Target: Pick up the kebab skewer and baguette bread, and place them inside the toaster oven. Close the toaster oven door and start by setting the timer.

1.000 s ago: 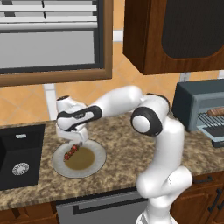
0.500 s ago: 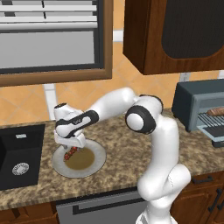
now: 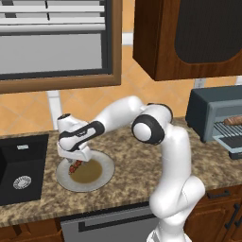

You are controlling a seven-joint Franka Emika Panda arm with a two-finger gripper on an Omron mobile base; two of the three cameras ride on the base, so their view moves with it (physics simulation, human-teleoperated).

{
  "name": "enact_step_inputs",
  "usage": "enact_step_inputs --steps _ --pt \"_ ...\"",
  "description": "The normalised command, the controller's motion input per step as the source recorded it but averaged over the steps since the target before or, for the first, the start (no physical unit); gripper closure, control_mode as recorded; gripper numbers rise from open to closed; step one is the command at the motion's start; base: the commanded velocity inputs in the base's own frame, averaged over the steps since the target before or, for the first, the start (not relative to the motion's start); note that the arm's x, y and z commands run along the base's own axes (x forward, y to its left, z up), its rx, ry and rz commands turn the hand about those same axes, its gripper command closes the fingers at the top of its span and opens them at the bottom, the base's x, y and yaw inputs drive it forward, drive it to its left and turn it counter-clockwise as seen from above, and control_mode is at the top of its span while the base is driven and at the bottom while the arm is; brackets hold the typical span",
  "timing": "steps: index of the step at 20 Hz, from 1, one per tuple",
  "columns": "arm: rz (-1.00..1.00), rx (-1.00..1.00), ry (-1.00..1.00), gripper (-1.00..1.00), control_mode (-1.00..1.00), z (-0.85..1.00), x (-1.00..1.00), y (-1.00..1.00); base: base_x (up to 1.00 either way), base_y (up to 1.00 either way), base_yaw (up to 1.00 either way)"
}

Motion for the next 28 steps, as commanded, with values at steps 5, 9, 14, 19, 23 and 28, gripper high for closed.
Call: enact_step_inputs --steps 5,9,14,19,23,28 --pt "0.0 0.0 0.0 -1.0 -1.0 -0.14 0.0 0.04 0.0 0.0 0.0" --pt "0.0 0.0 0.0 1.0 -1.0 -0.15 0.0 0.07 0.0 0.0 0.0" --pt "0.01 0.0 -0.03 1.0 -1.0 -0.23 0.0 0.05 0.0 0.0 0.0" --pt "0.02 0.0 0.0 1.0 -1.0 -0.05 -0.03 0.04 0.0 0.0 0.0" --pt "0.0 0.0 0.0 1.0 -1.0 0.6 -0.13 -0.22 0.0 0.0 0.0" --pt "0.0 0.02 0.0 1.0 -1.0 0.99 -0.38 -0.58 0.0 0.0 0.0"
